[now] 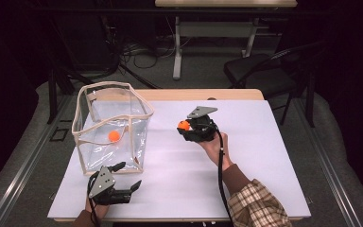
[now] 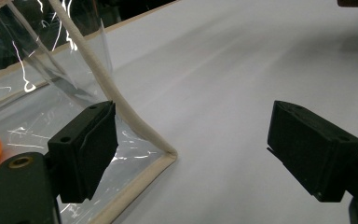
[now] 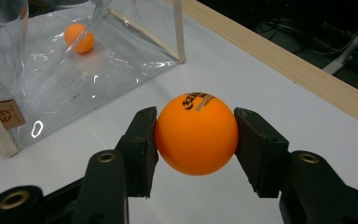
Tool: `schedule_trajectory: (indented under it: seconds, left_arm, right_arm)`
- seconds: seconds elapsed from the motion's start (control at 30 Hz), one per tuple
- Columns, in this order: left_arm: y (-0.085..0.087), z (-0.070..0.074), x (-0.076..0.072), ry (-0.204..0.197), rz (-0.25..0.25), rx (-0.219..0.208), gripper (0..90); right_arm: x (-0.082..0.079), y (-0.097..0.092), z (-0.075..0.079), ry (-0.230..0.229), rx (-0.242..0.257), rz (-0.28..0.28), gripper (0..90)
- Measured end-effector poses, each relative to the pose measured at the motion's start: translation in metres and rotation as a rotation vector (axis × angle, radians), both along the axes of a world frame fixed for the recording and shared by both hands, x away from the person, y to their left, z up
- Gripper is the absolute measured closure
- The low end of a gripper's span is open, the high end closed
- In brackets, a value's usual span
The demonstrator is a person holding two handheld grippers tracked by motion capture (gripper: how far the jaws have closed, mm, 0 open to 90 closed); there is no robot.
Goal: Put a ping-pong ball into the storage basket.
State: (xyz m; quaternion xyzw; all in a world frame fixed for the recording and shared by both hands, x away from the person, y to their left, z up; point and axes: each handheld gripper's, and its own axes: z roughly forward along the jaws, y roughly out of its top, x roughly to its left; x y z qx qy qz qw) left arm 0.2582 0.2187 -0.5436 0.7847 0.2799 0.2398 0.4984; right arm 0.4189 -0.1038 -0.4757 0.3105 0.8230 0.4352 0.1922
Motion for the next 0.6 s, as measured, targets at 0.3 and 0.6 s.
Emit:
schedule_trajectory:
  seconds: [0.3, 0.6]
  left_arm:
    - [0.000, 0.000, 0.000, -0.001, 0.000, 0.001, 15.9]
    - [0.000, 0.000, 0.000, 0.000, -0.001, 0.001, 15.9]
  right_arm:
    - [0.004, 0.008, 0.005, -0.003, -0.013, 0.012, 51.0]
    - [0.008, 0.015, 0.012, -0.004, -0.031, 0.026, 51.0]
